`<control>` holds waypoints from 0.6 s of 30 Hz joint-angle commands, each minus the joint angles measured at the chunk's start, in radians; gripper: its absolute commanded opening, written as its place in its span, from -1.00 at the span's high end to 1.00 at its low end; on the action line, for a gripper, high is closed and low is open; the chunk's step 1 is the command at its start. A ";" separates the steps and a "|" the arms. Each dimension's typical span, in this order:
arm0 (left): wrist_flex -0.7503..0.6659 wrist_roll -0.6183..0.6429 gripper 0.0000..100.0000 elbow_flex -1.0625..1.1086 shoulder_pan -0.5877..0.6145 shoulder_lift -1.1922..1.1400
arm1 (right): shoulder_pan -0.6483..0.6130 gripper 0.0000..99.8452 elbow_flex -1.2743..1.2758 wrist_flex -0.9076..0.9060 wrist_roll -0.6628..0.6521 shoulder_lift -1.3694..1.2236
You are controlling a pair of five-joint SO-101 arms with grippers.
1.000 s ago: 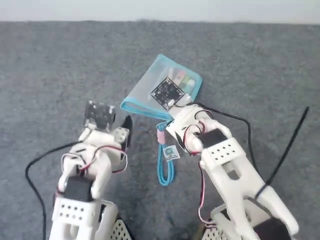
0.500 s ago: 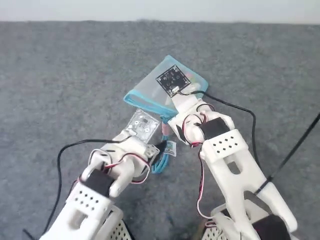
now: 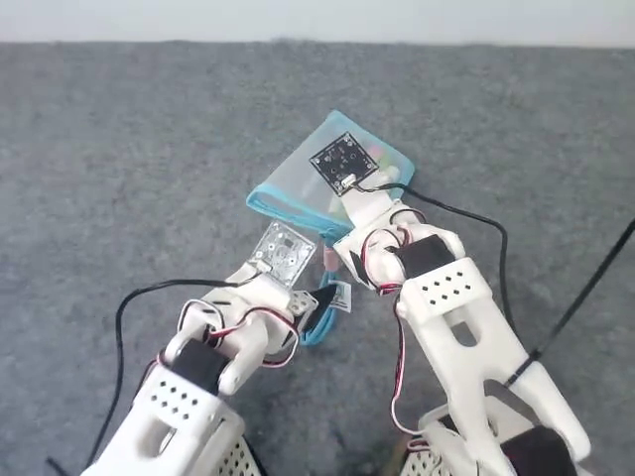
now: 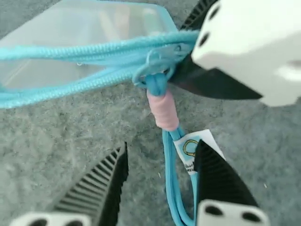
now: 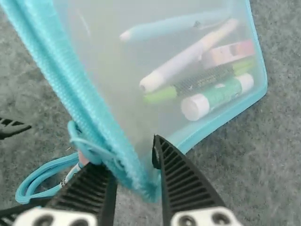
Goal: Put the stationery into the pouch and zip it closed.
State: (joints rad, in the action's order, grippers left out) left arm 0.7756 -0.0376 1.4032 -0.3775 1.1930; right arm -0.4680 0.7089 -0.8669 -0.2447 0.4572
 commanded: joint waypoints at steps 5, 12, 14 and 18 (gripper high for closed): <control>-0.035 0.021 0.56 0.016 -0.006 0.118 | -0.053 0.99 0.012 -0.021 0.014 0.004; -0.037 0.023 0.56 0.019 0.032 0.126 | -0.088 0.99 0.060 -0.022 -0.040 0.084; -0.038 0.023 0.56 0.021 0.029 0.124 | -0.087 0.99 0.086 -0.022 -0.043 0.160; -0.061 0.023 0.56 0.024 0.029 0.121 | -0.099 0.99 0.144 -0.022 -0.044 0.302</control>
State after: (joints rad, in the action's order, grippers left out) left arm 0.7756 -0.0315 1.4339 -0.3529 1.2927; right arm -0.5478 0.8424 -0.8746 -0.2754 0.6398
